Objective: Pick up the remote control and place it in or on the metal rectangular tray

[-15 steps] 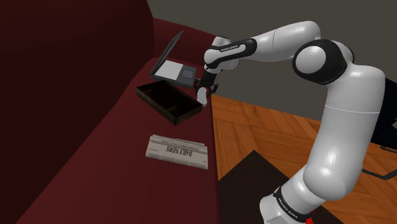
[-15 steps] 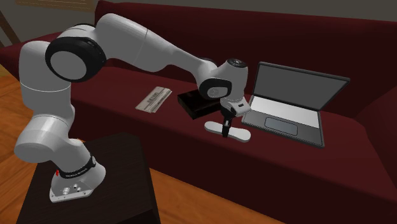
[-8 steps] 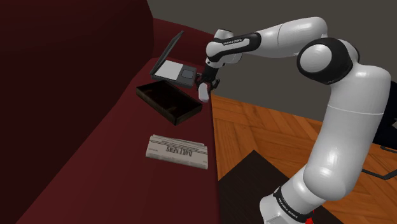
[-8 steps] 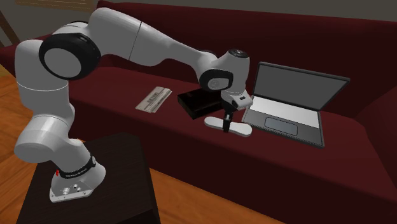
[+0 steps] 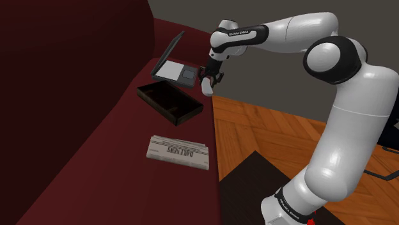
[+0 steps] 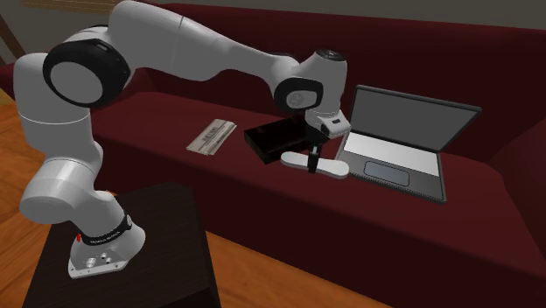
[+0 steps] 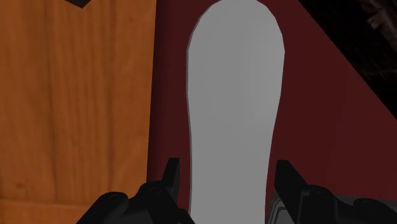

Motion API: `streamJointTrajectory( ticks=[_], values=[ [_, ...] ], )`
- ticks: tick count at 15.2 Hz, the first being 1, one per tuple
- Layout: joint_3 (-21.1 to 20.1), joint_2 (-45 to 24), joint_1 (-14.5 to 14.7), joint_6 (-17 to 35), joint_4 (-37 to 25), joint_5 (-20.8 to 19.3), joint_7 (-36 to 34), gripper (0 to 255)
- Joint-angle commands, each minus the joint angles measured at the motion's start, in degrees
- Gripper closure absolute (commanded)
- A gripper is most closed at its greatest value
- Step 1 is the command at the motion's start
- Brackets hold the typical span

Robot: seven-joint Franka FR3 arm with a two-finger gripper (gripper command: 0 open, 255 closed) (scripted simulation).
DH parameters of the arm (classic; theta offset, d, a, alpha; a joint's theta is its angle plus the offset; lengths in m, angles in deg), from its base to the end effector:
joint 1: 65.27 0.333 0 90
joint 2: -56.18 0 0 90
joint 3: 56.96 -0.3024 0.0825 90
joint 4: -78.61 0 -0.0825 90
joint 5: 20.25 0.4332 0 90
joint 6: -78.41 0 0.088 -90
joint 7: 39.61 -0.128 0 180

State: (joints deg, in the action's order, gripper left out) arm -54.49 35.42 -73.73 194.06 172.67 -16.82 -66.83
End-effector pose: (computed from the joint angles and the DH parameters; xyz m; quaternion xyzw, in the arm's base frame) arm 0.6906 -0.1263 0.3531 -0.9411 0.3374 -0.0046 0.0203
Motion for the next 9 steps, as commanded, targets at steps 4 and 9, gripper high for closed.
streamJointTrajectory(
  ticks=[4,9],
  values=[
    [0.0,0.9,0.0,-3.4,-2.5,-0.1,-0.2,255],
    [0.1,1.6,0.0,-7.0,-5.4,-0.2,-0.3,255]
  ],
)
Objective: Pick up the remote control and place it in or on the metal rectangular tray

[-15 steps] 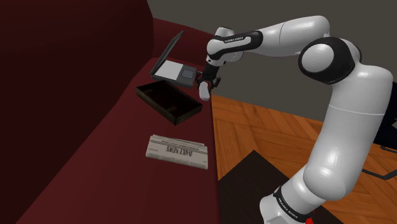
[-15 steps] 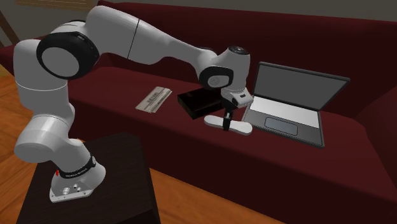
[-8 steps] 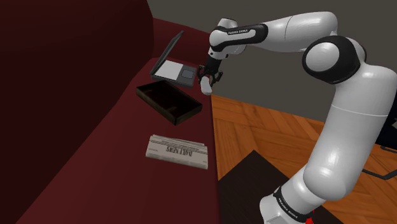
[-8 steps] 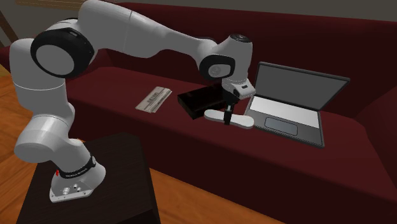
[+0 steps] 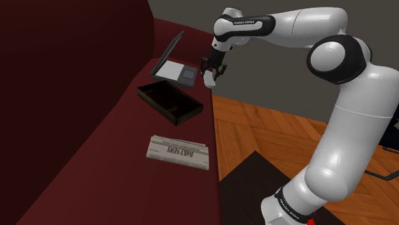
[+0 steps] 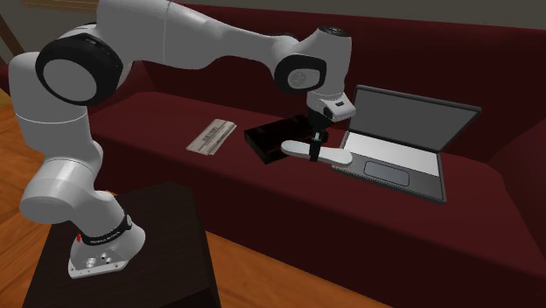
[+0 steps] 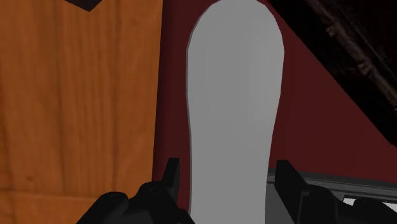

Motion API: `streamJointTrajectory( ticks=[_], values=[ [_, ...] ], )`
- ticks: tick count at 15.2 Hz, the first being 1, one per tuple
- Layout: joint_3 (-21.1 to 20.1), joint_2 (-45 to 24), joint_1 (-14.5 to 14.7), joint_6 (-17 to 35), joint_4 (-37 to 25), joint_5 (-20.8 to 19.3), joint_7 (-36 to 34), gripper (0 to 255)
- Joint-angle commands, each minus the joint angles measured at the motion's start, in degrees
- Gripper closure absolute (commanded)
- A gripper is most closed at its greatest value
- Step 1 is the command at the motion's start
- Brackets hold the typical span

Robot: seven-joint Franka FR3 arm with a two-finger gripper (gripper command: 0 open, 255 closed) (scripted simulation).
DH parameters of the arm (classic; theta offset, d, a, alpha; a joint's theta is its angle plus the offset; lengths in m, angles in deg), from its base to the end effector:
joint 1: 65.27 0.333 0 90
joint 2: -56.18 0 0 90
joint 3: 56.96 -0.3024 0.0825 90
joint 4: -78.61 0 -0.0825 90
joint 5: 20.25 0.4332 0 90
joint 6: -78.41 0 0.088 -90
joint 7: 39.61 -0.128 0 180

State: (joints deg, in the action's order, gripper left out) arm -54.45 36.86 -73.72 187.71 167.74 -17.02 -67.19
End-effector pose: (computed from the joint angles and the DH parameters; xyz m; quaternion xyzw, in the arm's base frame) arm 0.6935 -0.1262 0.4058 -0.9412 0.3373 -0.0047 0.0203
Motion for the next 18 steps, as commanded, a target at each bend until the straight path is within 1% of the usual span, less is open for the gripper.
streamJointTrajectory(
  ticks=[1,5,10,14,18],
  values=[
    [0.0,0.3,0.0,-1.3,-1.1,0.0,0.0,255],
    [-1.5,1.3,3.2,-0.9,0.3,-0.6,-4.9,255],
    [-3.5,1.5,7.3,-0.9,0.2,-1.4,-11.1,255],
    [-5.1,0.7,10.6,-1.3,-1.2,-2.1,-16.1,255],
    [-6.5,-1.0,13.9,-2.2,-3.9,-2.8,-21.0,255]
  ],
)
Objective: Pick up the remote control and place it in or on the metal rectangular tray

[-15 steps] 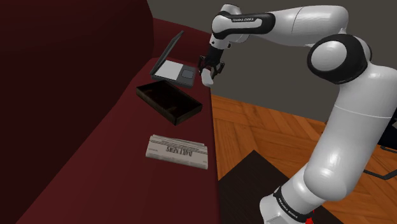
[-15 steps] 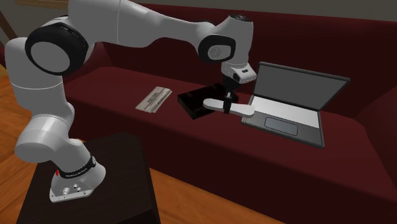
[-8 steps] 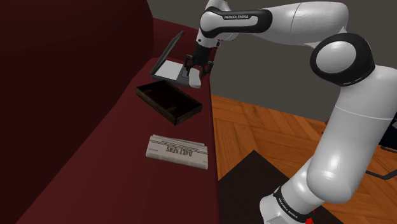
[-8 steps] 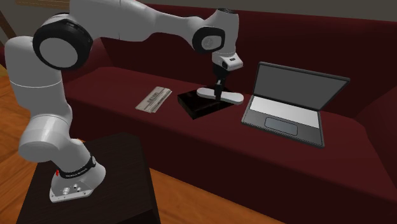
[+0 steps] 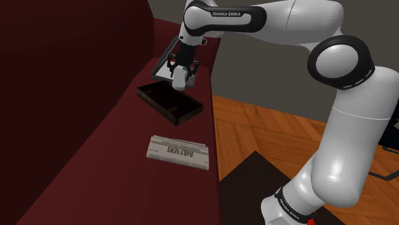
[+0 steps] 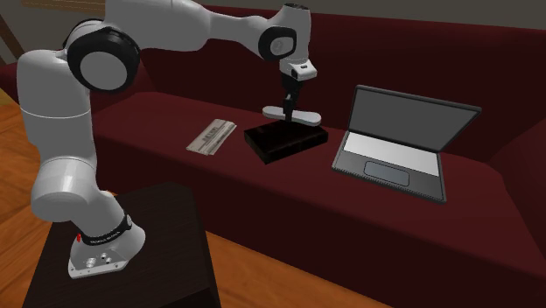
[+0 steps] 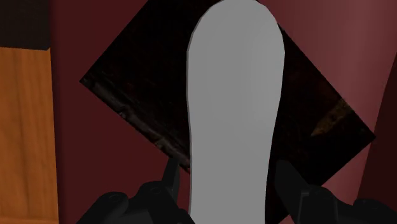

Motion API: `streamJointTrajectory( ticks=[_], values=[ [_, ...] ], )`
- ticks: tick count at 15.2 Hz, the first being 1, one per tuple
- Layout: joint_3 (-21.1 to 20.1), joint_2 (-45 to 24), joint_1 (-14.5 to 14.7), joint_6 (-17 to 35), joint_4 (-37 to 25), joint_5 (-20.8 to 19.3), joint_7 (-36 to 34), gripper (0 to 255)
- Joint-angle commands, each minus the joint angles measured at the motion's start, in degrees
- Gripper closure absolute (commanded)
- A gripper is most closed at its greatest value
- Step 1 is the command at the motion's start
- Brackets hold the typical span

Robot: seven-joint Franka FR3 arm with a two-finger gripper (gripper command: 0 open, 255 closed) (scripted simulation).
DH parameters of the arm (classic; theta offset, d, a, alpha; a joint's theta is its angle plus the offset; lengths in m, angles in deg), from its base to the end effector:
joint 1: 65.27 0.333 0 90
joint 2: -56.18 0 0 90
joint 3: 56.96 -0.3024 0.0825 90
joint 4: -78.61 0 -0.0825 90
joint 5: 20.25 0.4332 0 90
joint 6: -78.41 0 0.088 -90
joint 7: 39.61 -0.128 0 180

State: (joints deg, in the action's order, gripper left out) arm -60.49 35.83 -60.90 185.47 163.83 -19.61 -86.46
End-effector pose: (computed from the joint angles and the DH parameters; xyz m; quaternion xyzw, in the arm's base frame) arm 0.7069 0.0944 0.4258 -0.9414 0.3367 -0.0045 0.0204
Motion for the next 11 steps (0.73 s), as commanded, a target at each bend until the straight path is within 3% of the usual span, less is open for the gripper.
streamJointTrajectory(
  ticks=[1,11],
  values=[
    [-0.8,-0.5,1.9,-0.2,-0.9,-0.4,-2.9,255],
    [-0.8,-1.8,1.9,6.9,5.0,-0.5,-2.8,255]
  ],
)
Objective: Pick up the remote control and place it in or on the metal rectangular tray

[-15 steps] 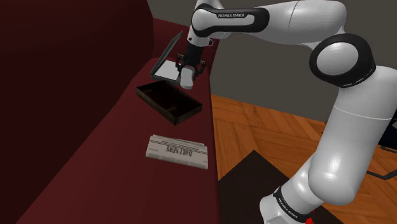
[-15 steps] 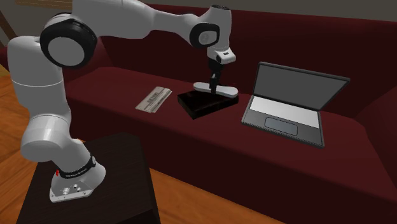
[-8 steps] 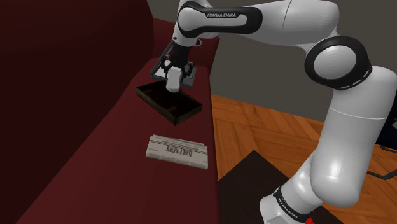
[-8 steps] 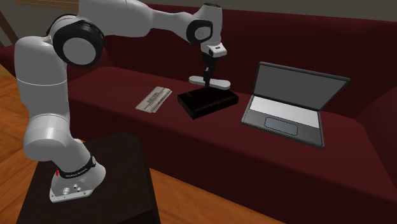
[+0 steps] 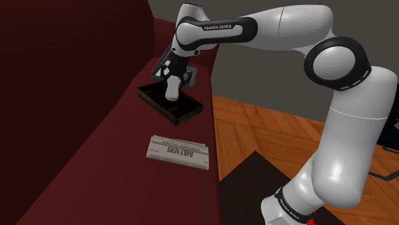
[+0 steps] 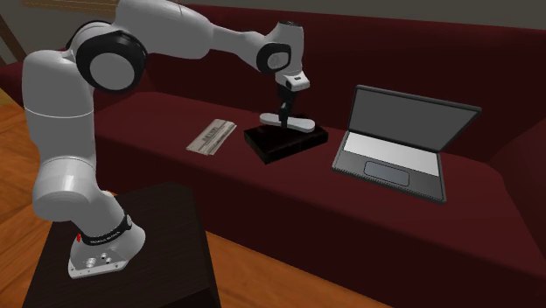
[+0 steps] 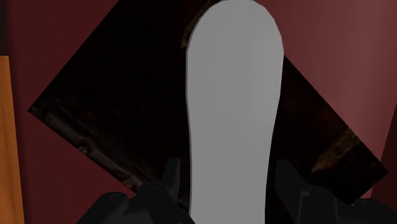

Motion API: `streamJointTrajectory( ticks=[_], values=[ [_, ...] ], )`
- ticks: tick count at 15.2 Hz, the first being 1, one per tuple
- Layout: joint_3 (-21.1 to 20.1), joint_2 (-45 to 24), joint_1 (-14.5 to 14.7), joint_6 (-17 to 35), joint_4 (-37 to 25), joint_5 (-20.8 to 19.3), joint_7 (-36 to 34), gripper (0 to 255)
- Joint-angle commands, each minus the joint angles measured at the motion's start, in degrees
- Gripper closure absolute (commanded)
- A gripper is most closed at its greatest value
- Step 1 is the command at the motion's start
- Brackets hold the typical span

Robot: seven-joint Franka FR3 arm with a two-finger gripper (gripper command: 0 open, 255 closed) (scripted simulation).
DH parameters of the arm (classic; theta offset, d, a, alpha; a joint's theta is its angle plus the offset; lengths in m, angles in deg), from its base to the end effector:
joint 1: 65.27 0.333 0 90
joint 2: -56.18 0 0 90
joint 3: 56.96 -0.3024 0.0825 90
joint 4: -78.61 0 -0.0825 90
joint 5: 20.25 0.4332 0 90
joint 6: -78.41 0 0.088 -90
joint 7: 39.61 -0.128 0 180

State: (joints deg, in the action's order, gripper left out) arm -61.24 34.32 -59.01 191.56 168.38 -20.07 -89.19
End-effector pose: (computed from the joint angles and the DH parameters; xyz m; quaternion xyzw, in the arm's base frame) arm 0.7024 0.1259 0.3750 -0.9412 0.3373 -0.0043 0.0202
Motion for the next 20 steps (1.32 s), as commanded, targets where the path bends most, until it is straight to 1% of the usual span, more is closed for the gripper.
streamJointTrajectory(
  ticks=[1,5,13,14,19,20],
  values=[
    [0.0,-0.5,0.0,1.5,1.0,0.0,0.0,255],
    [0.0,-1.3,0.1,4.1,2.8,-0.1,0.0,255],
    [0.0,-1.3,0.1,4.1,2.8,-0.1,0.0,255],
    [0.0,-1.3,0.1,4.1,2.8,-0.1,0.0,0],
    [0.0,-1.3,0.1,4.1,2.8,-0.1,0.0,0],
    [0.0,-0.7,0.0,2.5,1.8,0.0,0.0,0]
  ],
)
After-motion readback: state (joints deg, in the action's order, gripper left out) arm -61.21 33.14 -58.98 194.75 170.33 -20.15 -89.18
